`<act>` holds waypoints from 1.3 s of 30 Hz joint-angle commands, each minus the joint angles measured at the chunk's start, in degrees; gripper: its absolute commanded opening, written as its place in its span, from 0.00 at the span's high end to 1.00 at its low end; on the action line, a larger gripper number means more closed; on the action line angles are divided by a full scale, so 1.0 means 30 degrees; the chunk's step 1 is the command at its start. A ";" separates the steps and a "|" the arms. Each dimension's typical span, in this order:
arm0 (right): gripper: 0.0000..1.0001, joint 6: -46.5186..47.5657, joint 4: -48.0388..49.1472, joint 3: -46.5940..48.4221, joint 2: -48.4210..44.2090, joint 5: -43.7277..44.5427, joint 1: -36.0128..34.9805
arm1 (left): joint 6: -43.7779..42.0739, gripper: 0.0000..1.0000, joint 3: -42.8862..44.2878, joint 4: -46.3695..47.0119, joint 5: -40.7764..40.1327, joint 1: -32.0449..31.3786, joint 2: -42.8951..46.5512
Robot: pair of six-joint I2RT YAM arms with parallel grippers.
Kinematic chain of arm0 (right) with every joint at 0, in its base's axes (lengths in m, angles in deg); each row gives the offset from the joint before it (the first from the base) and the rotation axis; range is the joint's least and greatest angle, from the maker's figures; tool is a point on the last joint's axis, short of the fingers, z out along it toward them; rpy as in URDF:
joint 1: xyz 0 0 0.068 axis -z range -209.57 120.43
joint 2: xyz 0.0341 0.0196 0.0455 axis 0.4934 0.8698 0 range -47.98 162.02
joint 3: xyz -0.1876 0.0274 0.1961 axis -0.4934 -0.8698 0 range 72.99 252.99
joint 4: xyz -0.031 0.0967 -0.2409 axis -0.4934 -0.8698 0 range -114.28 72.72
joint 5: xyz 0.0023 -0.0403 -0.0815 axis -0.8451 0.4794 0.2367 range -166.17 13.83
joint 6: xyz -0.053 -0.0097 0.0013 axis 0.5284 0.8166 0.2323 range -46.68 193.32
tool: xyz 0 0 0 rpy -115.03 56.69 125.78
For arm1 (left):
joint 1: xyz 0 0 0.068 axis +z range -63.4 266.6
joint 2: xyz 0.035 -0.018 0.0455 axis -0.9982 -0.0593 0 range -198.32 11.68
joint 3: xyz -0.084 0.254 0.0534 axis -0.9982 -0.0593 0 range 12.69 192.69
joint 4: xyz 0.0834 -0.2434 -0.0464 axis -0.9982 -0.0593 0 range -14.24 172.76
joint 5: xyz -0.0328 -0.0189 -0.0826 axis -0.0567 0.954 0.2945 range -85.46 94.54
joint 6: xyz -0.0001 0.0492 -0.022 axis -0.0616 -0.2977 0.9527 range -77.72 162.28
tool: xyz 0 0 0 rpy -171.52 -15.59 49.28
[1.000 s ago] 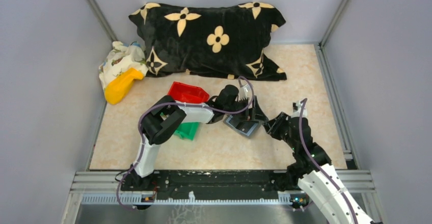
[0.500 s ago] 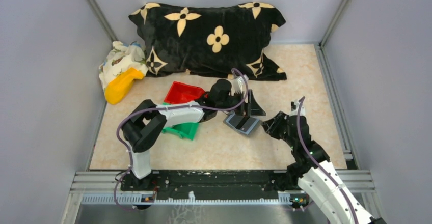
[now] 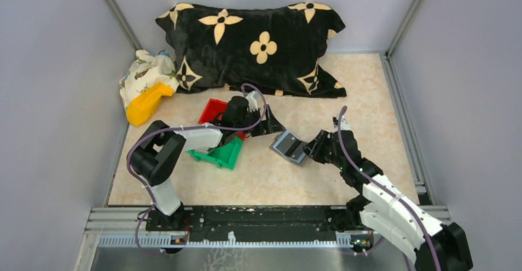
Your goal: Take the credit cards out of the card holder
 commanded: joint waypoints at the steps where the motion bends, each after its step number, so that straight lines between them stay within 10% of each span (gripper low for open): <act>1: 0.73 0.0074 0.3307 0.1061 0.1460 0.0260 -0.0987 | -0.0627 0.10 -0.0278 -0.0022 -0.0743 0.0211 -0.0166; 39: 0.74 -0.1340 0.9782 -0.2933 0.7360 0.0288 -0.0007 | 0.0289 0.10 -0.0497 0.1120 0.1482 0.0082 -0.2870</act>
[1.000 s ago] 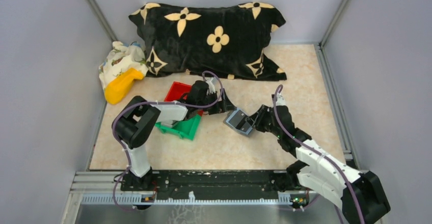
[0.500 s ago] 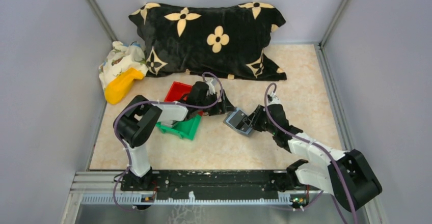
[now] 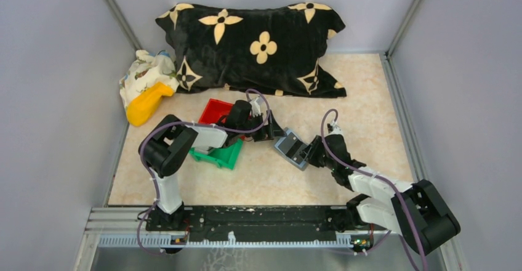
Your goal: Take the credit cards out of the card holder
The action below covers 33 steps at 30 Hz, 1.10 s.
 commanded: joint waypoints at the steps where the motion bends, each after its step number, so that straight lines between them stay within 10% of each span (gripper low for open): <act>1: 0.74 -0.0316 0.1407 -0.0125 0.0141 0.0397 0.0109 | 0.0045 0.10 -0.0239 -0.0104 0.0492 -0.0101 -0.0570; 33: 0.74 -0.2033 0.9328 -0.0266 0.6739 -0.2590 0.0800 | -0.0704 0.10 -0.0270 -0.1447 -0.0493 -0.0775 0.0528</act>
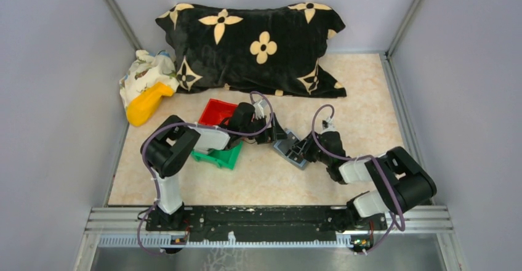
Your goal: Take the credit cards out of the card holder
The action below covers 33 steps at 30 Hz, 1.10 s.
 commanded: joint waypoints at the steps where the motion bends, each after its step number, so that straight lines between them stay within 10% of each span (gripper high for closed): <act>1: 0.74 -0.0338 0.1399 -0.0401 0.0564 -0.0518 0.0396 | -0.1230 0.10 -0.0125 -0.2648 -0.1124 -0.0148 0.1317; 12: 0.74 -0.0237 0.0914 -0.0888 -0.0289 -0.0242 0.0464 | -0.2308 0.10 0.1140 -0.4663 -0.1697 -0.0470 0.3961; 22: 0.74 -0.0235 0.0660 -0.0926 -0.0543 -0.0140 0.0478 | 0.1108 0.11 0.0811 0.1062 0.3213 -0.0816 0.0920; 33: 0.73 -0.0017 -0.0288 -0.1139 -0.1495 0.0262 0.0507 | 0.1094 0.11 0.0146 0.1236 0.2540 -0.0851 -0.0943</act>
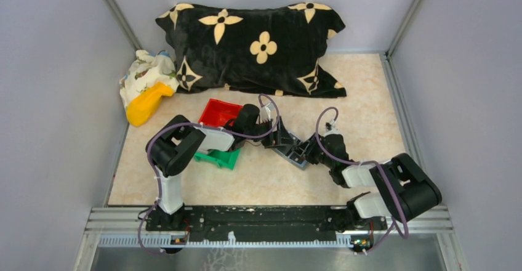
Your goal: Take the credit cards out of the card holder
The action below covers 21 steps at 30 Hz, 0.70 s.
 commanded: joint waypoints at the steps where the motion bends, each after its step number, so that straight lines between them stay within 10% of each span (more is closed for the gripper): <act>1: 0.73 0.0433 -0.0484 -0.0206 -0.0431 0.0466 0.0137 | -0.0184 0.11 -0.0270 0.0275 -0.0122 -0.0050 -0.0389; 21: 0.62 0.0578 -0.0177 0.1000 0.2865 0.0965 0.0161 | 0.0109 0.11 0.0258 0.0568 0.0795 0.0009 -0.1346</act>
